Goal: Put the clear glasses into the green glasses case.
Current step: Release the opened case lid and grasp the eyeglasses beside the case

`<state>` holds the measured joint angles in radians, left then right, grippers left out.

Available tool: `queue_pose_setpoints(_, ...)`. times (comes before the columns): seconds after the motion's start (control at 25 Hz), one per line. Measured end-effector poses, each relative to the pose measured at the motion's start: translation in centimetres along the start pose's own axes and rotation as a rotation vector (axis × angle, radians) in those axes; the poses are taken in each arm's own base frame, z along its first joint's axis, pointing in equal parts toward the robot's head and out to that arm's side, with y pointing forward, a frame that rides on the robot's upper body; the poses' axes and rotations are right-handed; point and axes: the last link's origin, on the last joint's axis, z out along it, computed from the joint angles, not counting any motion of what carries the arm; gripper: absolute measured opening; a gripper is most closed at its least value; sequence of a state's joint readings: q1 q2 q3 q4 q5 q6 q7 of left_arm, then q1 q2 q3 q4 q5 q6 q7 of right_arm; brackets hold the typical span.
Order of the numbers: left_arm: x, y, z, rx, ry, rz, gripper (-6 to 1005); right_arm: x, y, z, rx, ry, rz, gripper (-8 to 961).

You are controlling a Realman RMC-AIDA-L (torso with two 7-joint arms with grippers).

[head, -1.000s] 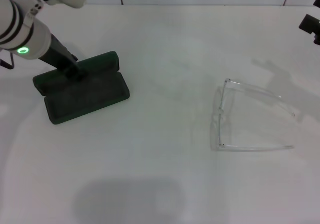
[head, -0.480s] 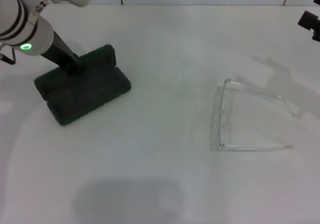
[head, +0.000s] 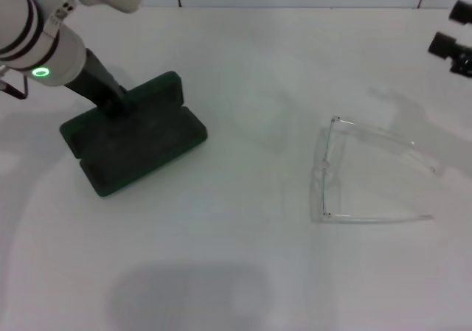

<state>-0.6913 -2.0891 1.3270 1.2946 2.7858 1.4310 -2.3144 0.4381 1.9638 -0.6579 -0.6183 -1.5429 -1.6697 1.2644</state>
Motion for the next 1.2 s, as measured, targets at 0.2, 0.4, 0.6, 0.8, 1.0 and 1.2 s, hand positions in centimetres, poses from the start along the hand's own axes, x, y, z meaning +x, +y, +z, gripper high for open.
queue_pose_setpoints(0.2,1.0,1.3,-2.6,-0.009,0.079,0.043,199,-1.3,-0.1,2.6,-0.062,0.313,0.118,802)
queue_pose_setpoints(0.4,0.6,2.4,-3.6,0.013,0.095,0.069,199,-4.3,1.2,6.3,-0.01,0.604,0.203,787)
queue_pose_setpoints(0.6,-0.6,3.1,-3.8,0.025,0.088,0.074,198,-6.9,3.2,9.2,0.022,0.762,0.312,773)
queue_pose_setpoints(0.8,-1.2,3.3,-4.5,0.048,0.107,0.103,198,-7.8,4.4,10.7,0.0,0.864,0.43,744)
queue_pose_setpoints(1.0,-0.7,3.7,-4.9,0.042,0.139,0.163,198,-7.5,5.1,11.9,0.034,0.984,0.444,707)
queue_pose_setpoints(1.2,-0.7,3.9,-4.9,0.035,0.145,0.193,198,-7.2,5.4,13.3,0.076,1.058,0.452,704)
